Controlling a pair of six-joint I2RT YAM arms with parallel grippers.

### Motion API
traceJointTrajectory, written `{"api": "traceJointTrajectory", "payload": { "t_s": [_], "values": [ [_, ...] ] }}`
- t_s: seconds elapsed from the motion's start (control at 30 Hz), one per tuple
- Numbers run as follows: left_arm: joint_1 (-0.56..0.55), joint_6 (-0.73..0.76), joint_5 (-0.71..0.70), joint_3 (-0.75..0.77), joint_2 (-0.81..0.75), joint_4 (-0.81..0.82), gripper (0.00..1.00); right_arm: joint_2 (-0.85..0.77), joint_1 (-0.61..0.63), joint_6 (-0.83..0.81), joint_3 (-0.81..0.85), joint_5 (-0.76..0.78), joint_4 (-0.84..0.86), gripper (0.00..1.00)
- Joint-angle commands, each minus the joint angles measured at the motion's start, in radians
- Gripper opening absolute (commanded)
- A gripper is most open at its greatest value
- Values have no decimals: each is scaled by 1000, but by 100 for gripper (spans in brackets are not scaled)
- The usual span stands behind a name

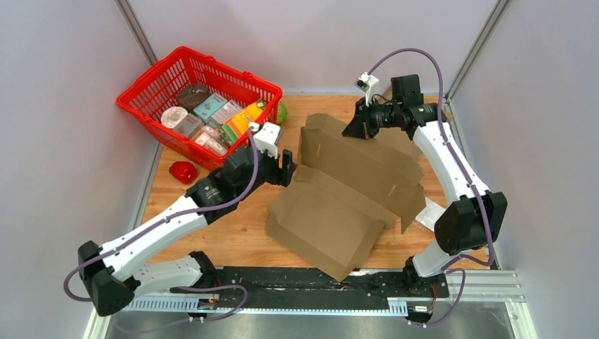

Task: Fold the paper box

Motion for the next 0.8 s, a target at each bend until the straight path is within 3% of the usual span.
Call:
{"api": "traceJointTrajectory", "payload": {
  "t_s": [0.0,0.23,0.4,0.5,0.6,0.63,0.77],
  "values": [
    [0,39,-10,114,115,18,75,-20,4,-30,44,-30,-7,0],
    [0,50,-53,255,332,69,76,-11,19,-33,66,-12,-19,0],
    [15,62,-217,315,422,12,70,-11,41,-73,63,29,-33,0],
    [57,87,-203,292,426,26,56,-18,59,-114,47,77,-30,0],
    [86,150,-200,260,419,55,31,-35,76,-188,6,88,-3,0],
    [93,160,-180,237,412,75,19,-49,87,-205,-9,103,14,0],
    [115,239,-113,134,363,167,3,-73,134,-298,-71,176,93,0]
  ]
}}
